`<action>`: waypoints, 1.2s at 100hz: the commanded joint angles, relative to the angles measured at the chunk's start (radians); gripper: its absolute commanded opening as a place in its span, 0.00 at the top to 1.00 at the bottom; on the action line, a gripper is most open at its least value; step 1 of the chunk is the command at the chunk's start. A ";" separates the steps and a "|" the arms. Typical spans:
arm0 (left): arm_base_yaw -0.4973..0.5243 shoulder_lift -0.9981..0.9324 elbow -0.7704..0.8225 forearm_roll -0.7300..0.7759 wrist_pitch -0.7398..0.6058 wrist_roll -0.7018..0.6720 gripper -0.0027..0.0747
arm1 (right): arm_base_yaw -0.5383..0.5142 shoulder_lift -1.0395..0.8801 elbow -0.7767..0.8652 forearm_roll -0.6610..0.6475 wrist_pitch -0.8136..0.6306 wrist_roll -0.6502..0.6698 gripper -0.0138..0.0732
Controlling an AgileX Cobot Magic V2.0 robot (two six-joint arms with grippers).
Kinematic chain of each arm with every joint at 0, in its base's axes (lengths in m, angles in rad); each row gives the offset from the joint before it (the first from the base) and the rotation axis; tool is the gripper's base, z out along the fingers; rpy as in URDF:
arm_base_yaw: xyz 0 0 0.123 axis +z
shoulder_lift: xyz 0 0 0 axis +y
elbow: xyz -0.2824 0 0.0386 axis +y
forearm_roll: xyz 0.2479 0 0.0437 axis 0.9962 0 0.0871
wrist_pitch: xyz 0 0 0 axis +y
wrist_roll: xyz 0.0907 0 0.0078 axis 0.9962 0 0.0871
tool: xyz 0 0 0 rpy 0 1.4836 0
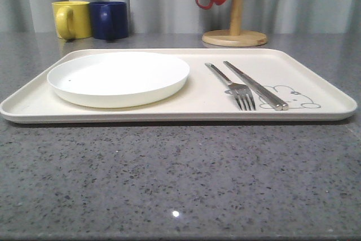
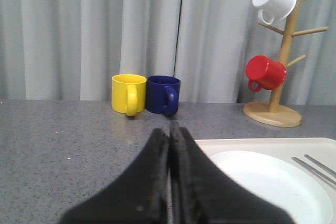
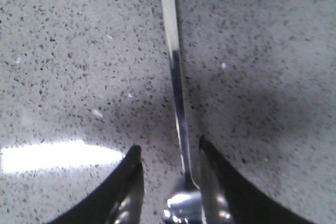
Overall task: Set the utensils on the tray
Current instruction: 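Grasp the silver spoon with the right gripper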
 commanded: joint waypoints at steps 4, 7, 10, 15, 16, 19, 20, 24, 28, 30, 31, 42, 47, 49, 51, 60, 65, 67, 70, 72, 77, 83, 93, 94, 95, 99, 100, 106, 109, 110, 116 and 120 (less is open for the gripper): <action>0.004 0.011 -0.026 -0.010 -0.064 0.000 0.99 | -0.006 -0.009 -0.033 -0.019 -0.048 -0.015 0.52; 0.004 0.011 -0.026 -0.010 -0.064 0.000 0.99 | -0.006 0.000 -0.034 -0.022 -0.049 -0.015 0.52; 0.004 0.011 -0.026 -0.010 -0.064 0.000 0.99 | -0.006 0.004 -0.034 -0.026 -0.051 -0.015 0.52; 0.004 0.011 -0.026 -0.010 -0.064 0.000 0.99 | -0.006 0.012 -0.035 -0.027 -0.057 -0.015 0.52; 0.004 0.011 -0.026 -0.010 -0.064 0.000 0.99 | -0.006 0.014 -0.035 -0.028 -0.057 -0.015 0.52; 0.004 0.011 -0.026 -0.010 -0.064 0.000 0.99 | -0.006 0.017 -0.036 -0.028 -0.058 -0.015 0.52; 0.004 0.011 -0.026 -0.010 -0.064 0.000 0.99 | -0.006 0.018 -0.038 -0.028 -0.060 -0.015 0.52; 0.004 0.011 -0.026 -0.010 -0.064 0.000 0.99 | -0.006 0.023 -0.041 -0.031 -0.059 -0.015 0.52; 0.004 0.011 -0.026 -0.010 -0.064 0.000 0.99 | -0.006 0.025 -0.041 -0.033 -0.065 -0.015 0.52; 0.004 0.011 -0.026 -0.010 -0.064 0.000 0.99 | -0.006 0.026 -0.041 -0.036 -0.069 -0.015 0.52; 0.004 0.011 -0.026 -0.010 -0.064 0.000 0.99 | -0.006 0.027 -0.041 -0.036 -0.069 -0.015 0.52; 0.004 0.011 -0.026 -0.010 -0.064 0.000 0.99 | -0.006 0.036 -0.041 -0.045 -0.072 -0.015 0.52; 0.004 0.011 -0.026 -0.010 -0.064 0.000 0.99 | -0.006 0.044 -0.041 -0.045 -0.072 -0.015 0.52; 0.004 0.011 -0.026 -0.010 -0.064 0.000 0.99 | -0.006 0.046 -0.041 -0.045 -0.072 -0.015 0.52; 0.004 0.011 -0.026 -0.010 -0.064 0.000 0.99 | -0.006 0.050 -0.041 -0.045 -0.071 -0.015 0.52; 0.004 0.011 -0.026 -0.010 -0.064 0.000 0.99 | -0.006 0.065 -0.041 -0.045 -0.066 -0.015 0.52; 0.004 0.011 -0.026 -0.010 -0.064 0.000 0.99 | -0.006 0.072 -0.041 -0.045 -0.063 -0.015 0.52; 0.004 0.011 -0.026 -0.010 -0.064 0.000 0.99 | -0.006 0.073 -0.041 -0.045 -0.063 -0.015 0.52; 0.004 0.011 -0.026 -0.010 -0.064 0.000 0.99 | -0.006 0.075 -0.041 -0.045 -0.062 -0.015 0.52; 0.004 0.011 -0.026 -0.010 -0.064 0.000 0.99 | -0.006 0.075 -0.041 -0.045 -0.062 -0.015 0.53; 0.004 0.011 -0.026 -0.010 -0.064 0.000 0.99 | -0.006 0.075 -0.041 -0.045 -0.061 -0.015 0.56; 0.004 0.011 -0.026 -0.010 -0.064 0.000 0.99 | -0.006 0.075 -0.041 -0.045 -0.061 -0.015 0.63; 0.004 0.011 -0.026 -0.010 -0.064 0.000 0.99 | -0.006 0.075 -0.041 -0.044 -0.056 -0.015 0.80; 0.004 0.011 -0.026 -0.010 -0.064 0.000 0.99 | -0.006 0.074 -0.041 -0.044 -0.056 -0.015 0.83; 0.004 0.011 -0.026 -0.010 -0.064 0.000 0.99 | -0.006 0.074 -0.042 -0.044 -0.056 -0.015 0.83; 0.004 0.011 -0.026 -0.010 -0.064 0.000 0.99 | -0.006 0.073 -0.044 -0.044 -0.055 -0.015 0.88; 0.004 0.011 -0.026 -0.010 -0.064 0.000 0.99 | -0.006 0.072 -0.044 -0.044 -0.055 -0.015 0.89; 0.004 0.011 -0.026 -0.010 -0.064 0.000 0.99 | -0.006 0.068 -0.054 -0.039 -0.046 -0.014 0.92; 0.004 0.011 -0.026 -0.010 -0.064 0.000 0.99 | -0.006 0.062 -0.061 -0.031 -0.037 -0.014 0.92; 0.004 0.011 -0.026 -0.010 -0.064 0.000 0.99 | -0.006 0.061 -0.063 -0.026 -0.035 -0.014 0.92; 0.004 0.011 -0.026 -0.010 -0.064 0.000 0.99 | -0.004 0.048 -0.085 0.001 -0.011 -0.014 0.92; 0.004 0.011 -0.026 -0.010 -0.064 0.000 0.99 | 0.002 0.035 -0.100 0.026 0.006 -0.014 0.92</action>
